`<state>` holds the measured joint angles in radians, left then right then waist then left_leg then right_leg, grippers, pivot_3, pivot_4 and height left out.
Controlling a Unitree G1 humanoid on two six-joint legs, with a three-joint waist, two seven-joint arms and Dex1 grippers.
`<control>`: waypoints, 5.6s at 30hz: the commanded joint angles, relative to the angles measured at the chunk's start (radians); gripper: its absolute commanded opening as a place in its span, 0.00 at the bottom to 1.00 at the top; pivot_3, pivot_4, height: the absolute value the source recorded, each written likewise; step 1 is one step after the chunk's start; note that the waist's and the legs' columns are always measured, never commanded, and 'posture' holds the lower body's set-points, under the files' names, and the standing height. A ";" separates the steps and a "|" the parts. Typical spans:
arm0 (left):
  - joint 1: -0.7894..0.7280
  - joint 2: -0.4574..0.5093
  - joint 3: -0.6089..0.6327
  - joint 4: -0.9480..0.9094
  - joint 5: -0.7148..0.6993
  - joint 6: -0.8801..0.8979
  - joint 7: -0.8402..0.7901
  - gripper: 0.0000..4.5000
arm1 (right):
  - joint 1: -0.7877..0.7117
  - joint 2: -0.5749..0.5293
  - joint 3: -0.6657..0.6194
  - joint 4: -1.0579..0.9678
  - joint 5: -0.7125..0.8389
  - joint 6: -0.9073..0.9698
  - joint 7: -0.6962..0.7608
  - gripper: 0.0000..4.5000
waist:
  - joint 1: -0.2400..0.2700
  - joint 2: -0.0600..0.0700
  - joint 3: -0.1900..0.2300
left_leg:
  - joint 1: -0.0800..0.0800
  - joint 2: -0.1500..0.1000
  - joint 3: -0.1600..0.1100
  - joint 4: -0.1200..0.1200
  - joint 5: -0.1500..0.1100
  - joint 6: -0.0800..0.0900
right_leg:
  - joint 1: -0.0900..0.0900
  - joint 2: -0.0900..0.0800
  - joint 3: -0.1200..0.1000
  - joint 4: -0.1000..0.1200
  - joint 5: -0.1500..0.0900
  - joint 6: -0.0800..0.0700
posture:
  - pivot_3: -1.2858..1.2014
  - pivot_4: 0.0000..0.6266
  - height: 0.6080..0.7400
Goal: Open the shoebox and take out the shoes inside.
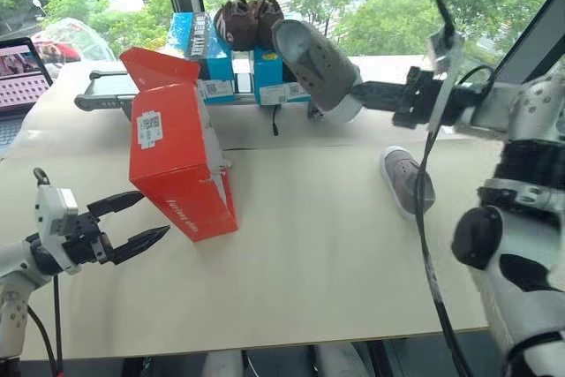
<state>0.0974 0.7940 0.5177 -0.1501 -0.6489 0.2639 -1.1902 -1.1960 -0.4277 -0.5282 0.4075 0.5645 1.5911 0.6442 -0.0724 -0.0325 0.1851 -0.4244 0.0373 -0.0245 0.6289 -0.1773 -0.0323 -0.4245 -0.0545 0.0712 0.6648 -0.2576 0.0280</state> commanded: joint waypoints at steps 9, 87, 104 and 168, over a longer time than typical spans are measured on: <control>0.006 0.023 0.016 -0.020 -0.012 -0.004 -0.008 1.00 | 0.350 0.062 -0.183 -0.214 0.743 0.023 -0.786 0.16 | 0.016 0.000 0.000 | -0.004 -0.003 -0.001 0.004 0.000 0.000 | 0.001 -0.003 -0.001 -0.002 0.000 0.003 | 0.52 0.24 1.00; 0.239 0.089 0.305 -0.178 -0.093 0.121 -0.032 1.00 | 0.307 -0.506 0.740 -0.186 -0.030 -0.468 0.212 0.00 | 0.026 -0.001 -0.001 | -0.001 0.002 0.005 0.003 0.000 0.000 | 0.001 0.000 0.002 -0.008 0.000 0.003 | 0.52 0.24 1.00; 0.348 0.092 0.455 -0.284 -0.166 0.221 -0.050 1.00 | 0.007 -0.169 0.754 -0.224 -0.030 -0.580 0.427 0.00 | -0.002 -0.001 -0.001 | 0.000 0.006 0.006 0.002 0.000 0.000 | 0.001 0.003 0.002 -0.007 0.001 0.001 | 0.52 0.24 1.00; -0.135 -0.024 -0.148 -0.286 -0.090 0.261 0.459 1.00 | 0.968 -0.110 0.213 -0.758 -0.112 -0.971 0.064 0.00 | 0.026 -0.009 -0.005 | 0.004 0.011 0.001 0.001 -0.001 -0.003 | 0.002 0.012 0.001 -0.001 -0.002 -0.005 | 0.52 0.24 1.00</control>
<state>-0.0256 0.7783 0.3809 -0.4351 -0.7636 0.5643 -0.7307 -0.2337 -0.5408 -0.2870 -0.2954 0.4489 0.6604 0.7337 -0.0466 -0.0416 0.1796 -0.4208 0.0488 -0.0232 0.6299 -0.1781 -0.0350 -0.4221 -0.0426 0.0725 0.6636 -0.2594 0.0230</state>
